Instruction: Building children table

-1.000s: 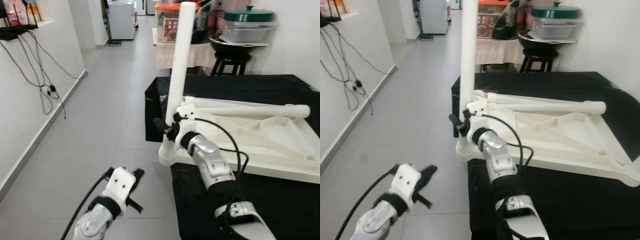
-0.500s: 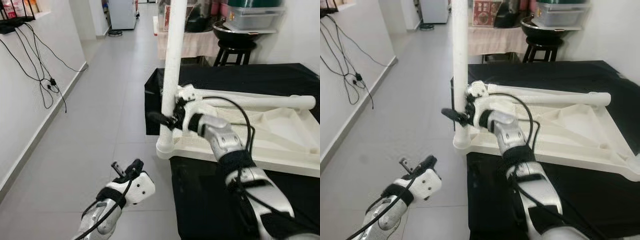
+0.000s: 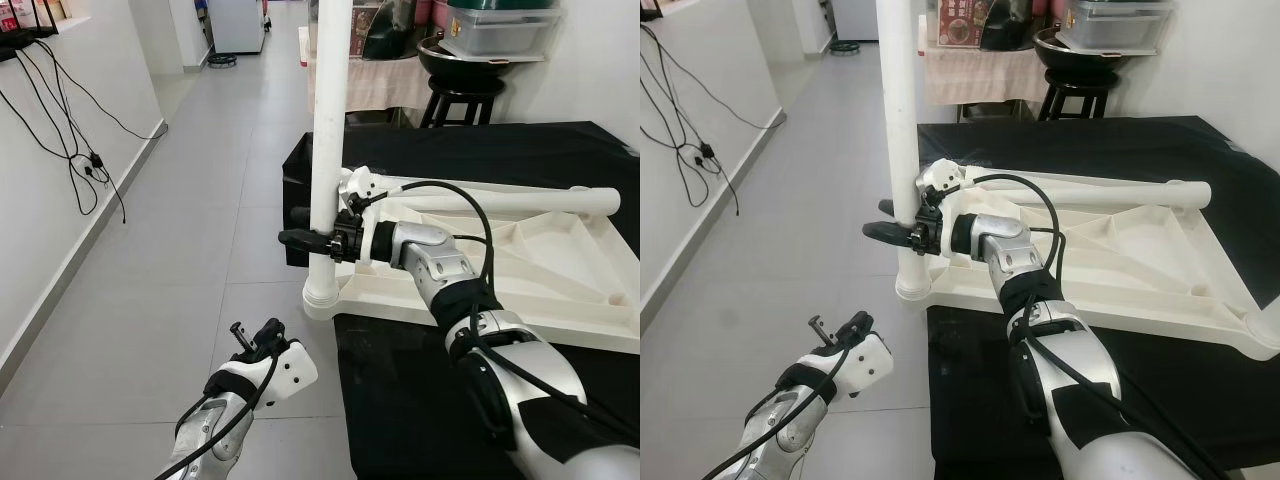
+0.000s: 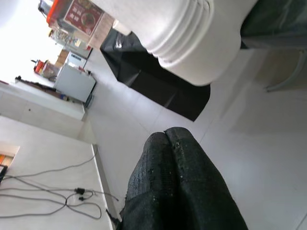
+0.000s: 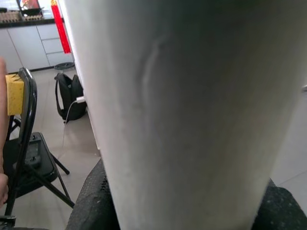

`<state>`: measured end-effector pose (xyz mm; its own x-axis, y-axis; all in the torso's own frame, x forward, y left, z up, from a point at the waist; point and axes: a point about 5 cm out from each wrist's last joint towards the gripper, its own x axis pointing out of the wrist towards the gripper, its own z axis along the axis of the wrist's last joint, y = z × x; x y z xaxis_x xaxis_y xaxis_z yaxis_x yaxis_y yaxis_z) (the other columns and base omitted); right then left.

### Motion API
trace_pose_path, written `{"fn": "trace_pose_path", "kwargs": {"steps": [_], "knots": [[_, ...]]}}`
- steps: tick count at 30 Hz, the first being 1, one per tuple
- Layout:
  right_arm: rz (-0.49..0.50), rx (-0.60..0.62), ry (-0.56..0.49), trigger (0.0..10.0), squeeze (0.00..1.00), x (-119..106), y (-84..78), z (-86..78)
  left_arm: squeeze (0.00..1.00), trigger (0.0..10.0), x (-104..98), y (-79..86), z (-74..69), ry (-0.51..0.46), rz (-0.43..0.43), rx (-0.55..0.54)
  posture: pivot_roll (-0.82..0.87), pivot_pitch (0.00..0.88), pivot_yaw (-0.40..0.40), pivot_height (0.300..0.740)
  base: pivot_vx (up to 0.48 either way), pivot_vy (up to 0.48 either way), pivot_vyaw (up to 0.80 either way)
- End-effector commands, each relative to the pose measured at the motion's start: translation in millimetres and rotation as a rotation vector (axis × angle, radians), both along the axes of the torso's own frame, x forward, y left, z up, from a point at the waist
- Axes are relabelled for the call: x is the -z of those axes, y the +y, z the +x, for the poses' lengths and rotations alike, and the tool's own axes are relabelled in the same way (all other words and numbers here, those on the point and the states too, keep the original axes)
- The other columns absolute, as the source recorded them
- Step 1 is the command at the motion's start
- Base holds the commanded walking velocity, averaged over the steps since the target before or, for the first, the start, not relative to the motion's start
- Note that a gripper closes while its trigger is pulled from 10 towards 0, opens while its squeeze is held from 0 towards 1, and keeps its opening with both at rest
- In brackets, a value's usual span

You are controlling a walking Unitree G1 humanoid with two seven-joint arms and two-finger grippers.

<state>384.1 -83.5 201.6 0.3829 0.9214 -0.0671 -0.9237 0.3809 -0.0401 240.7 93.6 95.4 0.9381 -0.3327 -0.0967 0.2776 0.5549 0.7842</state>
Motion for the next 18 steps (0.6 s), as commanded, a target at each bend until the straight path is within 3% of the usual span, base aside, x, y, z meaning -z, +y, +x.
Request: {"fn": "trace_pose_path", "kwargs": {"steps": [1,6,7,8,9,10,11,12,13,15,18], "knots": [[-0.034,-0.01,0.034,0.0,0.0,8.1,2.9,-1.2,0.0,10.0,3.3,0.3,-2.6,0.016,0.019,-0.013,0.09,0.0,-0.033,0.74,0.0,0.0,0.0],[-0.049,0.059,0.032,0.0,0.0,12.2,-8.6,0.9,0.0,10.0,6.4,0.1,-2.2,0.072,-0.021,-0.011,0.08,0.0,-0.038,0.74,0.0,0.0,0.0],[-0.067,0.191,0.056,0.0,0.0,26.3,-22.1,1.5,0.0,10.0,6.7,0.1,-3.4,0.082,-0.028,-0.013,0.07,0.0,-0.047,0.74,0.0,0.0,0.0],[-0.047,0.616,0.088,0.0,0.0,46.4,-40.5,6.1,0.0,10.0,7.1,1.2,-4.9,0.089,-0.031,-0.015,0.06,0.0,-0.051,0.74,0.0,0.0,0.0],[-0.047,0.616,0.088,0.0,0.0,46.4,-40.5,6.1,0.0,10.0,7.1,1.2,-4.9,0.089,-0.031,-0.015,0.06,0.0,-0.051,0.74,0.0,0.0,0.0],[-0.061,0.751,0.163,0.0,0.0,80.3,-39.7,-19.4,0.0,10.0,6.0,2.5,-6.3,0.088,-0.028,-0.018,0.06,0.0,-0.047,0.74,0.0,0.0,0.0],[-0.061,0.751,0.163,0.0,0.0,80.3,-39.7,-19.4,0.0,10.0,6.0,2.5,-6.3,0.088,-0.028,-0.018,0.06,0.0,-0.047,0.74,0.0,0.0,0.0],[-0.084,0.88,0.209,0.0,0.0,99.2,-43.7,-44.3,0.0,10.0,5.2,3.9,-7.0,0.086,-0.026,-0.02,0.06,0.0,-0.04,0.74,0.0,0.0,0.0],[-0.089,0.91,0.256,0.0,0.0,108.4,-41.1,-63.3,0.0,10.0,5.8,5.5,-7.8,0.087,-0.025,-0.021,0.03,0.0,-0.029,0.74,0.0,0.0,0.0],[-0.077,0.905,0.27,0.0,0.0,110.3,-40.2,-70.6,0.0,10.0,6.6,6.5,-8.3,0.086,-0.022,-0.023,0.03,0.0,-0.029,0.74,0.0,0.0,0.0],[-0.071,0.913,0.227,0.0,0.0,103.0,-45.7,-59.7,0.0,10.0,7.3,7.6,-8.0,0.088,-0.02,-0.026,0.02,0.0,-0.02,0.74,0.0,0.0,0.0]]}}
